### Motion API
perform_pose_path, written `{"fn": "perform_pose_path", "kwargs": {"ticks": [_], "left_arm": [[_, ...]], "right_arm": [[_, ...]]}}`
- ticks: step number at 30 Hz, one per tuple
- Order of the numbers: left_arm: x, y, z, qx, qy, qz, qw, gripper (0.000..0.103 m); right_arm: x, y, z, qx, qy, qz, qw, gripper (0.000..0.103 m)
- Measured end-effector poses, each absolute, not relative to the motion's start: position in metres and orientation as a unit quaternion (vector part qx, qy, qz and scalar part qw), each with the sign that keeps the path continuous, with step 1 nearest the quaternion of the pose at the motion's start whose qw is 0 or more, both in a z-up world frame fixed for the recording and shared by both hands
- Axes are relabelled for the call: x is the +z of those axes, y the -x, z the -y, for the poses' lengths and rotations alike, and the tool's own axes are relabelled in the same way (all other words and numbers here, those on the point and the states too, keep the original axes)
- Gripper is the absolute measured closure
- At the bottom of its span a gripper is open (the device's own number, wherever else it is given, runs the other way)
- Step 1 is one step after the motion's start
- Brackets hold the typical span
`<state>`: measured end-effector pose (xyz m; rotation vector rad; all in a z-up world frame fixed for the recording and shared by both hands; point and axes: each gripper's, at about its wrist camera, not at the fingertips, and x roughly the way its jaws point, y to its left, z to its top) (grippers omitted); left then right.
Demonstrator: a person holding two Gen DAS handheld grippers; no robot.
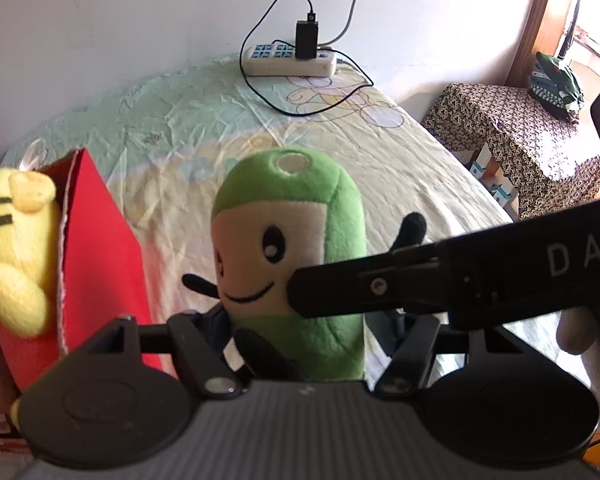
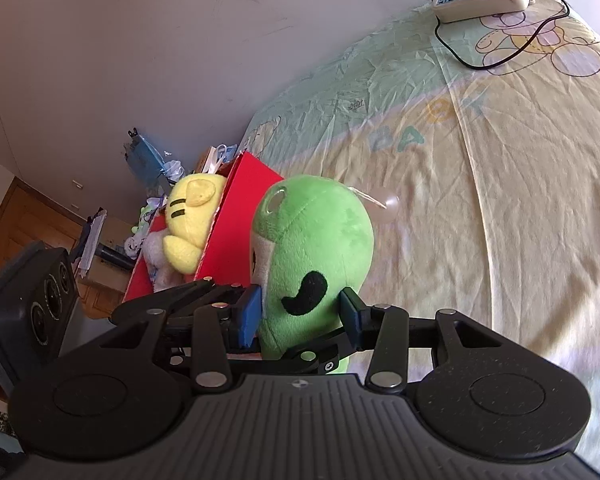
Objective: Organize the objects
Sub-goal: 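Lift the green bean plush and carry it over the red box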
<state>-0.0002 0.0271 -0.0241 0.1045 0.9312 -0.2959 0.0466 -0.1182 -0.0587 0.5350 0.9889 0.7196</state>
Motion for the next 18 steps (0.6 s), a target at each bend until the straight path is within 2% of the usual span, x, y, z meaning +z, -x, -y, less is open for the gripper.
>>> {"fn": "perform_pose_path", "kwargs": {"ticks": [18], "left_arm": [[0.028, 0.068, -0.120, -0.201, -0.050, -0.369, 0.906, 0.036]], "right_arm": [[-0.003, 0.025, 0.035, 0.314, -0.234, -0.394, 0.831, 0.057]]}}
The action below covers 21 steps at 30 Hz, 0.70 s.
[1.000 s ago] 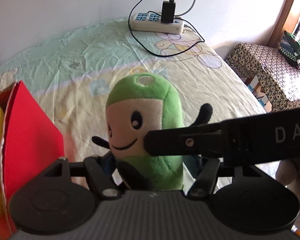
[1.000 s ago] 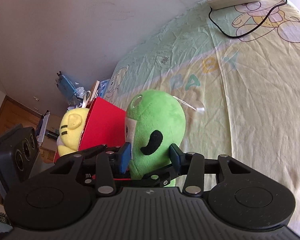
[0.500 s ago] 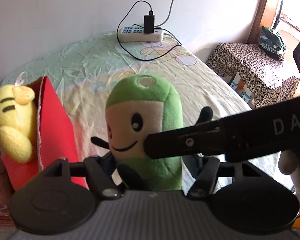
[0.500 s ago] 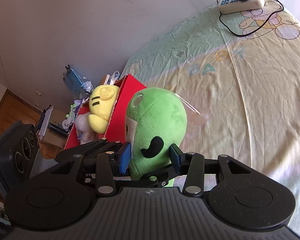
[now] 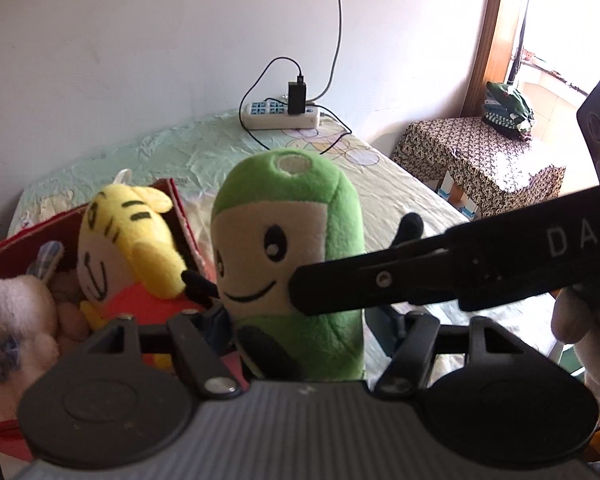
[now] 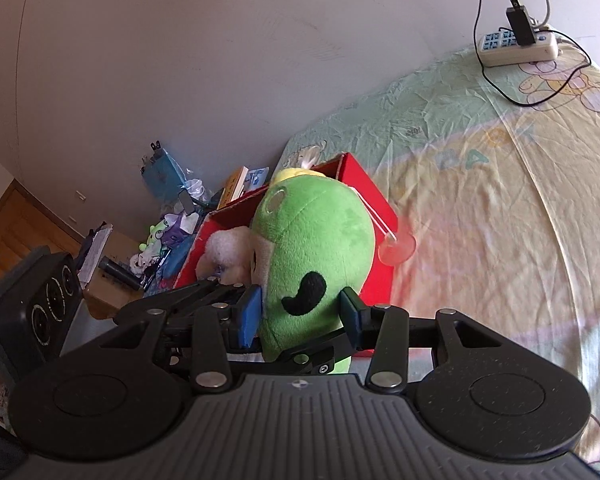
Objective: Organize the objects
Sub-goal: 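Lift the green bean plush and carry it over the red box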
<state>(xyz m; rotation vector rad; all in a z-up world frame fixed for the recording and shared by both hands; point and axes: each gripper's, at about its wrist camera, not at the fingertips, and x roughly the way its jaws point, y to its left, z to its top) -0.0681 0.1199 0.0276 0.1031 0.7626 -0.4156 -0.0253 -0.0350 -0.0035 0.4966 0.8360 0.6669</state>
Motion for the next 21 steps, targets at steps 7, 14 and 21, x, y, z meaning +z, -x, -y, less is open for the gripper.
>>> {"fn": "perform_pose_path", "kwargs": {"ticks": [7, 14, 21], "left_arm": [[0.045, 0.081, -0.159, -0.195, -0.047, -0.336, 0.920, 0.036], [0.054, 0.079, -0.206, -0.169, -0.033, -0.312, 0.934, 0.035], [0.038, 0.056, -0.244, -0.137, -0.014, -0.322, 0.937, 0.036]], "right_arm": [[0.011, 0.029, -0.001, 0.330, -0.224, -0.366, 0.841, 0.057], [0.020, 0.013, -0.045, 0.357, -0.190, -0.345, 0.847, 0.057], [0.006, -0.017, -0.084, 0.369, -0.164, -0.359, 0.841, 0.057]]}}
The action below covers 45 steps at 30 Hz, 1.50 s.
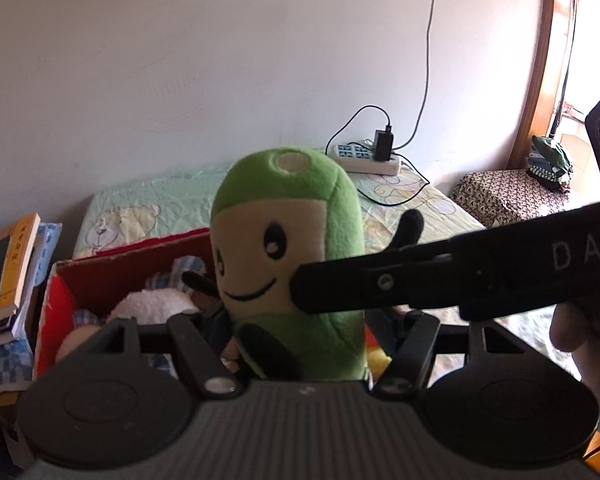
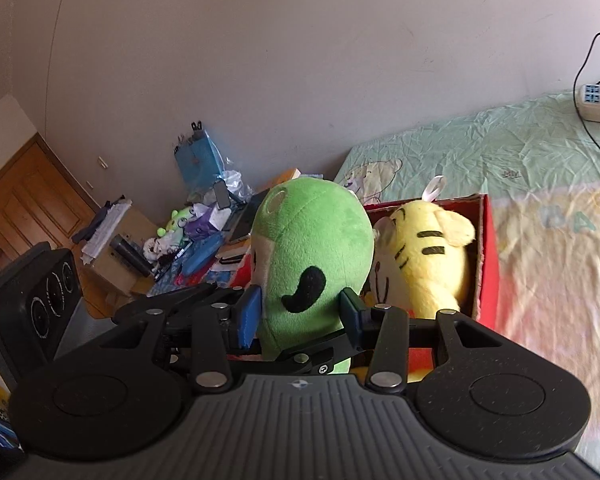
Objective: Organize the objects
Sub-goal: 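Lower the green bean plush into the box beside the tiger and open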
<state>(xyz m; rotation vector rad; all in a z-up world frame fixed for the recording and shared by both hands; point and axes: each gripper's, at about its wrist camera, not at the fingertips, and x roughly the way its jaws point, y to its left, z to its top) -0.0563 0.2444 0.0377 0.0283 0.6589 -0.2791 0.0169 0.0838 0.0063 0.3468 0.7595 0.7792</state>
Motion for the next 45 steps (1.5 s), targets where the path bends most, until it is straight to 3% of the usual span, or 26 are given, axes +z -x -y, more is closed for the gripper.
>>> {"fn": "perform_pose_path", "kwargs": {"ticks": [19, 24, 27, 33, 36, 37, 45], "left_arm": [[-0.024, 0.013, -0.288, -0.129, 0.029, -0.413, 0.901, 0.036], [-0.027, 0.013, -0.287, -0.131, 0.023, -0.415, 0.900, 0.034], [-0.024, 0.014, -0.284, -0.138, 0.022, -0.408, 0.902, 0.031], [-0.014, 0.025, -0.281, -0.141, 0.013, -0.391, 0.910, 0.031], [-0.007, 0.029, -0.284, -0.140, 0.019, -0.382, 0.913, 0.034], [-0.004, 0.030, -0.284, -0.140, 0.019, -0.379, 0.915, 0.035], [-0.018, 0.019, -0.279, -0.125, 0.012, -0.387, 0.914, 0.035]], "right_arm": [[-0.036, -0.050, -0.133, 0.355, -0.085, -0.453, 0.813, 0.058], [-0.036, -0.049, -0.126, 0.357, -0.090, -0.448, 0.815, 0.055], [-0.032, -0.045, -0.114, 0.355, -0.092, -0.440, 0.820, 0.047], [-0.017, -0.034, -0.088, 0.343, -0.135, -0.409, 0.835, 0.046], [-0.009, -0.033, -0.080, 0.342, -0.169, -0.386, 0.840, 0.054], [-0.007, -0.034, -0.080, 0.343, -0.176, -0.379, 0.841, 0.066], [-0.022, -0.067, -0.111, 0.321, -0.156, -0.385, 0.851, 0.071]]}}
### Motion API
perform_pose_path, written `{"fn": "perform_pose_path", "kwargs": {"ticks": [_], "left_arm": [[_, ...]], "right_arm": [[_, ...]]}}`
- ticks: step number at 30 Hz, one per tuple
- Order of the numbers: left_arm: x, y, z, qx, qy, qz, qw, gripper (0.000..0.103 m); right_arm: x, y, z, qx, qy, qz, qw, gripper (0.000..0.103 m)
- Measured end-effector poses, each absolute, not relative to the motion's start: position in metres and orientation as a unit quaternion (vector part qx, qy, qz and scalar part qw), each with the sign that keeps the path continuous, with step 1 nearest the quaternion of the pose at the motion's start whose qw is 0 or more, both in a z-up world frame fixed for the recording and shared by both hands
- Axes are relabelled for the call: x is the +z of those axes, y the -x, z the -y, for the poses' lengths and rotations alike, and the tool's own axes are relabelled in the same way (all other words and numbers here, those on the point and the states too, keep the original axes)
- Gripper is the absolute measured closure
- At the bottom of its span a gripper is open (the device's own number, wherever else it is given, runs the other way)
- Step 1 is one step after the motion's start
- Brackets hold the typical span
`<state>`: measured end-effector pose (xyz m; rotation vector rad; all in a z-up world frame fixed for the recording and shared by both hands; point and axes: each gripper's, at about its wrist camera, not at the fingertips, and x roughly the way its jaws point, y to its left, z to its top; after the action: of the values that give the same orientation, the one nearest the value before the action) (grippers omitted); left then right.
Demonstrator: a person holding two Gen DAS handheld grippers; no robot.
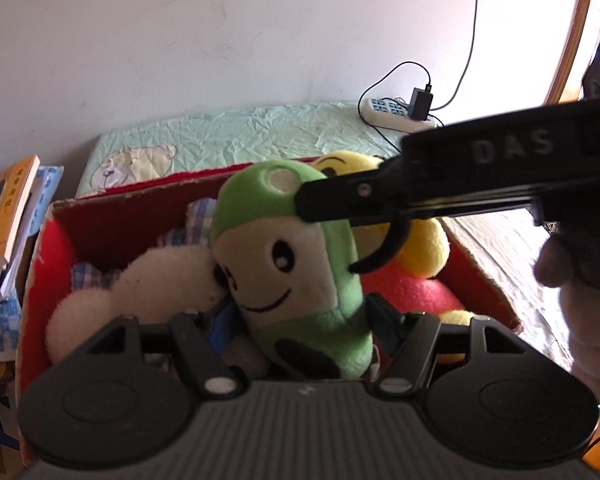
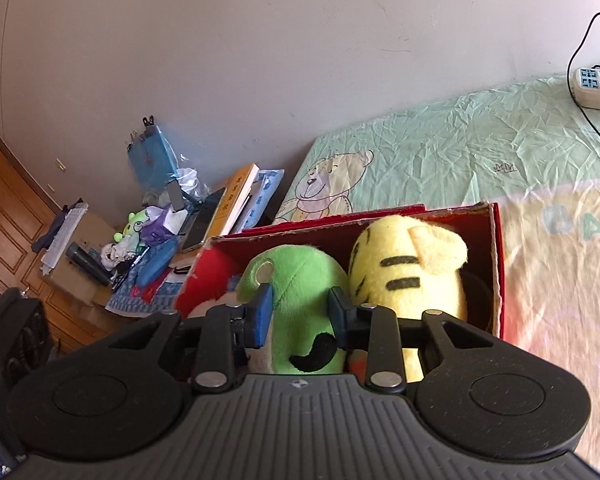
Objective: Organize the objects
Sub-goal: 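Lower the green bean plush into the box beside the tiger and open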
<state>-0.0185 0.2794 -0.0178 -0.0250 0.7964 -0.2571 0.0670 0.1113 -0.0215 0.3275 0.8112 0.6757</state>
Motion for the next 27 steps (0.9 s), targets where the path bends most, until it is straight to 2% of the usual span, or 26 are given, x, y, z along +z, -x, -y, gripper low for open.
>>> {"fn": "perform_pose_path", "kwargs": {"ticks": [12, 17, 21, 27], "left_arm": [[-0.030, 0.018, -0.269, -0.106, 0.007, -0.402, 0.909, 0.032], [-0.017, 0.022, -0.267, -0.104, 0.005, -0.400, 0.911, 0.024], [-0.006, 0.026, -0.261, -0.088, -0.005, -0.383, 0.919, 0.011], [0.004, 0.023, -0.248, -0.056, -0.019, -0.394, 0.917, 0.011]], "right_arm": [[-0.022, -0.057, -0.104, 0.306, -0.146, -0.400, 0.851, 0.069], [-0.005, -0.043, -0.098, 0.297, -0.145, -0.385, 0.861, 0.068], [-0.003, -0.033, -0.097, 0.278, -0.137, -0.377, 0.873, 0.066], [-0.004, -0.024, -0.087, 0.261, -0.143, -0.372, 0.879, 0.061]]}}
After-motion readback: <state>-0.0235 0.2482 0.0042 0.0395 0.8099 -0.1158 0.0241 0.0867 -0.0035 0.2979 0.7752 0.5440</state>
